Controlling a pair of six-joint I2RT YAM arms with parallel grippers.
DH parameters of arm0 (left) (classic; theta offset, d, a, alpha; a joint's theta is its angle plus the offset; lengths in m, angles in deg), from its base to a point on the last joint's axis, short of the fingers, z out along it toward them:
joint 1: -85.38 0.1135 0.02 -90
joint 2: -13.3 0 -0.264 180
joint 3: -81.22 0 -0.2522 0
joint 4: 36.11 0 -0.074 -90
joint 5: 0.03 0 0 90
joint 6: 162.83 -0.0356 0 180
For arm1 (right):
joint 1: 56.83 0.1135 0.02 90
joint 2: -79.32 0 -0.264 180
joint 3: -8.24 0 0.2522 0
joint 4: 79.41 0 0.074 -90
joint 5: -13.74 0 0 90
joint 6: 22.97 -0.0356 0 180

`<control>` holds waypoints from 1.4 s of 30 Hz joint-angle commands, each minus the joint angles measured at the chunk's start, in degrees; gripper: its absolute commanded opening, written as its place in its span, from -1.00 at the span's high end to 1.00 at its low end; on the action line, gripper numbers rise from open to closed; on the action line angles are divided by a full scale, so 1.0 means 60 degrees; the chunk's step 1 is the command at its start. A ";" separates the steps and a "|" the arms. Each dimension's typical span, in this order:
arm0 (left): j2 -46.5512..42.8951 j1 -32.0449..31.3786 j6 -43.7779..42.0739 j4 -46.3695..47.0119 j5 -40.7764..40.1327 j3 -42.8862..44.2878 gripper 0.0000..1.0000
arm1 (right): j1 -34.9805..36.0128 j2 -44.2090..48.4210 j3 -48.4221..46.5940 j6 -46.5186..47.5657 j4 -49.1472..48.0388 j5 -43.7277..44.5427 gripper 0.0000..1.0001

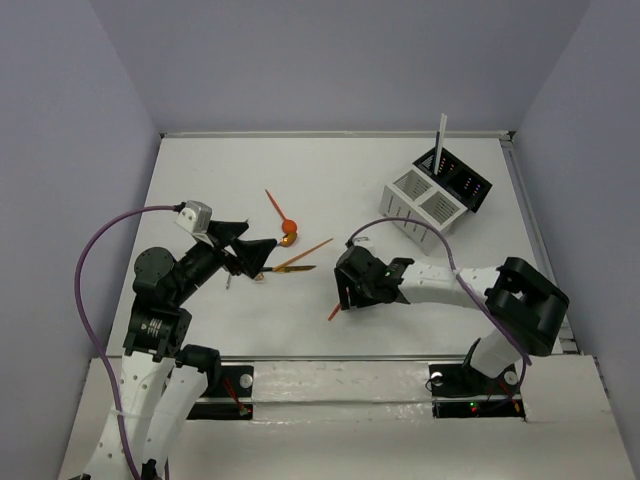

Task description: Sort the eating utensils into containers

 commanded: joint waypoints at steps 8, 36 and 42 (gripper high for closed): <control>-0.0141 -0.0031 0.0075 0.0572 0.0246 0.0123 -0.98 | 0.0003 -0.1544 -0.1248 0.0091 -0.0768 0.0338 -0.53; -0.0171 -0.0031 0.0046 0.0543 0.0172 0.0138 -0.98 | -0.0085 -0.2909 -0.2510 0.1513 0.1474 0.0661 0.58; -0.0171 -0.0031 0.0031 0.0558 0.0202 0.0138 -0.98 | -0.0085 -0.2223 -0.2320 0.1396 0.1111 0.1085 0.86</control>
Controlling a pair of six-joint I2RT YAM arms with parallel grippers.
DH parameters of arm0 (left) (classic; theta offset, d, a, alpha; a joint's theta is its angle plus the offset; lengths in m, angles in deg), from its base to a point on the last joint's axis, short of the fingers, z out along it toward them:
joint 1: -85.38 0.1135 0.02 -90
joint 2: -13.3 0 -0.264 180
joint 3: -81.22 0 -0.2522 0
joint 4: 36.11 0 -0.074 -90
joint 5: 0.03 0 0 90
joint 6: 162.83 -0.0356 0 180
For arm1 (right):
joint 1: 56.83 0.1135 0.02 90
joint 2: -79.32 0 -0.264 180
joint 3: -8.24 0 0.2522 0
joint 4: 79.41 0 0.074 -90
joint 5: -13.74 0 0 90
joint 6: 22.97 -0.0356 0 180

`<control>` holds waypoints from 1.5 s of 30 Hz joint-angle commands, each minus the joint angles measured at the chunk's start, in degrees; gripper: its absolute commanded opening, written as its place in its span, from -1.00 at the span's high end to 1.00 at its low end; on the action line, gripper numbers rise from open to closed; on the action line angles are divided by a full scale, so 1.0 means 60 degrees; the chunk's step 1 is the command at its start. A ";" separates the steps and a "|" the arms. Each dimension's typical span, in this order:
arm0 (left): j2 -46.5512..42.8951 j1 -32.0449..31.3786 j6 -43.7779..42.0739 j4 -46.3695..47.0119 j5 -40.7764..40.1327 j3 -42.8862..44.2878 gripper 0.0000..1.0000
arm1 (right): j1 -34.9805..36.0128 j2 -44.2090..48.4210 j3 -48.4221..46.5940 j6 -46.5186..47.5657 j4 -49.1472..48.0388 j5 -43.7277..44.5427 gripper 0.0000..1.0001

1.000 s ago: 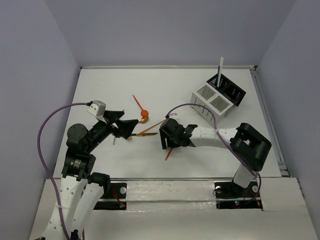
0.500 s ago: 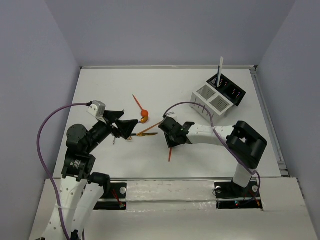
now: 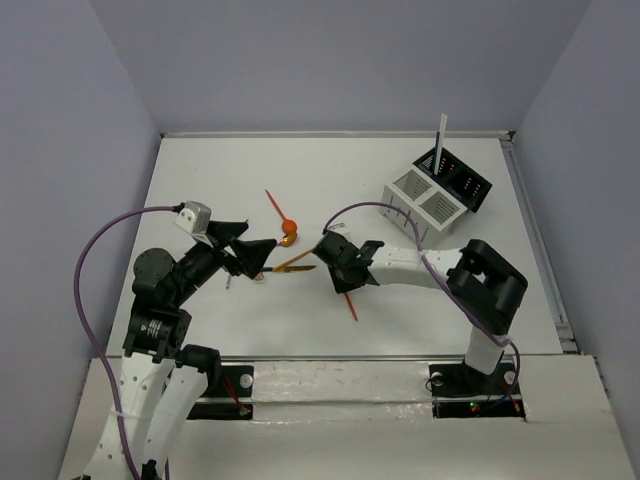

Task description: Sort the eating utensils into containers

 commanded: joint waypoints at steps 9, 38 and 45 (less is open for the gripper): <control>-0.0098 -0.0031 0.0006 0.0536 0.0191 0.0138 -0.98 | -0.0126 0.3692 0.1159 0.0567 -0.2521 0.2040 0.86; 0.0122 -0.0207 -0.0038 0.0492 0.0293 0.0182 -0.98 | -0.5604 0.1852 -0.0495 0.5622 -0.9921 0.2453 0.86; 0.0122 -0.0207 -0.0067 0.0492 0.0264 0.0182 -0.98 | -0.5604 0.1411 0.0162 0.5125 -0.9965 0.2423 0.86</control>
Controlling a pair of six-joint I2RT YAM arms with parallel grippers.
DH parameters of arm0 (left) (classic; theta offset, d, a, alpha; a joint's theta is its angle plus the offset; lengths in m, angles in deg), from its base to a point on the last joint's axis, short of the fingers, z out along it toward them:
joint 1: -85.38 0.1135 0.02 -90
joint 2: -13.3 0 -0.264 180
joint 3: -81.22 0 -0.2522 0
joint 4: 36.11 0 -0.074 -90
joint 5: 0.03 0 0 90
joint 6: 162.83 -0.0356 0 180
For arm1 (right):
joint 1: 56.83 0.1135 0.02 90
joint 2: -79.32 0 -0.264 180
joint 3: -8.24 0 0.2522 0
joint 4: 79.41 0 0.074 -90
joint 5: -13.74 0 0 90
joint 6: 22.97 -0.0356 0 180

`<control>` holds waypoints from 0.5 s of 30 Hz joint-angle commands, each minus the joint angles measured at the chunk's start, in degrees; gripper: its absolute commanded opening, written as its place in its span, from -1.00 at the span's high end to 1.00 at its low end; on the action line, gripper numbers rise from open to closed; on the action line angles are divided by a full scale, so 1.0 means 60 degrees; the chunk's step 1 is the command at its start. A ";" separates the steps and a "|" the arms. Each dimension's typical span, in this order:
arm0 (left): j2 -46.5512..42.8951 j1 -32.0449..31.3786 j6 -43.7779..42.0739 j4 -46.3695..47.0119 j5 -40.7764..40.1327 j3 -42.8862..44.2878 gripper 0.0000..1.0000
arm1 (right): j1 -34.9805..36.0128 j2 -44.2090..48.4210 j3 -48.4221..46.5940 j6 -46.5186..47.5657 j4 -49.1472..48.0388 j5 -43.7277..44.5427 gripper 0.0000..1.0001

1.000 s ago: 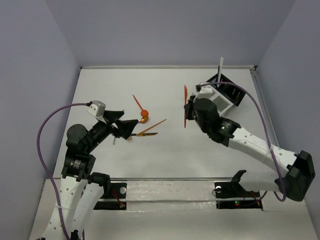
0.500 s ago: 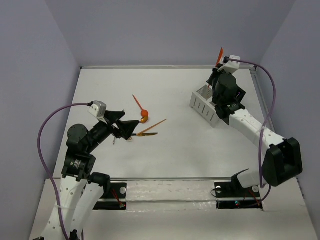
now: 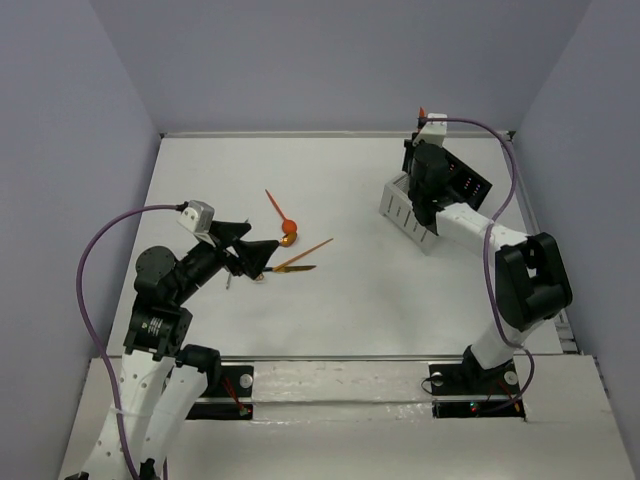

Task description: Sort the eating utensils into containers

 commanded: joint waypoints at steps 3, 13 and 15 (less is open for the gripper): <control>0.0009 -0.0061 -0.0064 0.0524 0.0206 0.0182 -0.98 | -0.0053 0.0115 0.0533 -0.0598 -0.0964 -0.0083 0.86; -0.0064 -0.0061 -0.0049 0.0510 0.0133 0.0168 -0.98 | -0.0053 0.0890 0.0491 -0.0626 -0.0189 -0.0666 -0.15; -0.0093 -0.0061 -0.0049 0.0510 0.0118 0.0168 -0.98 | -0.0053 0.1299 0.0330 -0.0947 0.0539 -0.1235 -0.16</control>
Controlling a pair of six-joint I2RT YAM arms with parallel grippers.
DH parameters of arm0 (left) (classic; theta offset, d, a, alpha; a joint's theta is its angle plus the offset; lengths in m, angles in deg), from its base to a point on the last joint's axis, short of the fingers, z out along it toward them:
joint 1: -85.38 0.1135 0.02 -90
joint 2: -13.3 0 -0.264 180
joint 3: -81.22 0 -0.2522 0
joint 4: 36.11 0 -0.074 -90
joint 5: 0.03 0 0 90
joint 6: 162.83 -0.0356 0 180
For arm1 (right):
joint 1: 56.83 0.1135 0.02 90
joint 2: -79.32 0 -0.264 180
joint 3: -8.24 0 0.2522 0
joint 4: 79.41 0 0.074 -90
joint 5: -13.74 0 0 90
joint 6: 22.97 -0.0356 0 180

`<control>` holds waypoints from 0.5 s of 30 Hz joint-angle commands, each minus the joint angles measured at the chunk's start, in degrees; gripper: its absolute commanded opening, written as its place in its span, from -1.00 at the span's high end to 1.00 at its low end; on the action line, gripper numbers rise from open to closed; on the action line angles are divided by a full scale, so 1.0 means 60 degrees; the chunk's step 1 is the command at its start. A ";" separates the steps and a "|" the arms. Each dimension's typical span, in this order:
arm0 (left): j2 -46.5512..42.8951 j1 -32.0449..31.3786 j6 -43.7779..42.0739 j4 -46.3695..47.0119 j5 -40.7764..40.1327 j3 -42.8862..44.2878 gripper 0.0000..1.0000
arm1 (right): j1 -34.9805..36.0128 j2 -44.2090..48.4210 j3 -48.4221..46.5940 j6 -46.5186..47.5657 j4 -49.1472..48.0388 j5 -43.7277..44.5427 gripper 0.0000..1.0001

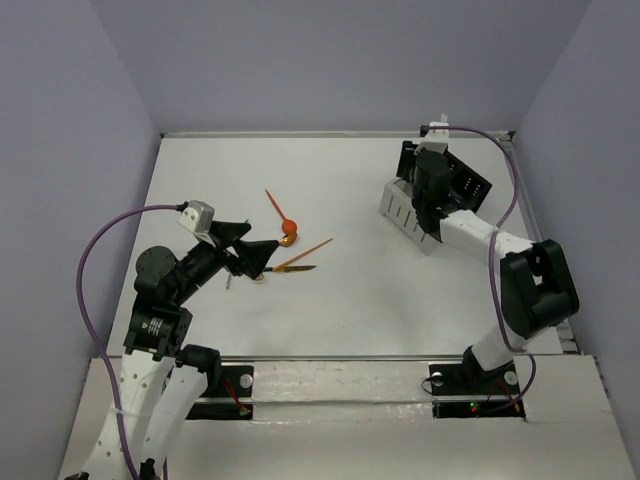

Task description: Sort the eating utensils into containers

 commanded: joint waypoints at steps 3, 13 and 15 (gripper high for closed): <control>-0.0141 -0.0061 -0.0049 0.0510 0.0103 0.0182 -0.98 | 0.0286 0.1455 -0.0597 -0.1015 0.1521 -0.1672 -0.16; -0.0170 0.0232 -0.0064 0.0466 -0.0131 0.0211 -0.98 | 0.3332 0.1385 0.0164 -0.2819 0.2741 -0.3095 0.24; -0.0185 0.0349 -0.0064 0.0452 -0.0277 0.0197 -0.98 | 0.4065 0.0785 -0.0157 -0.3096 0.3222 -0.3213 0.39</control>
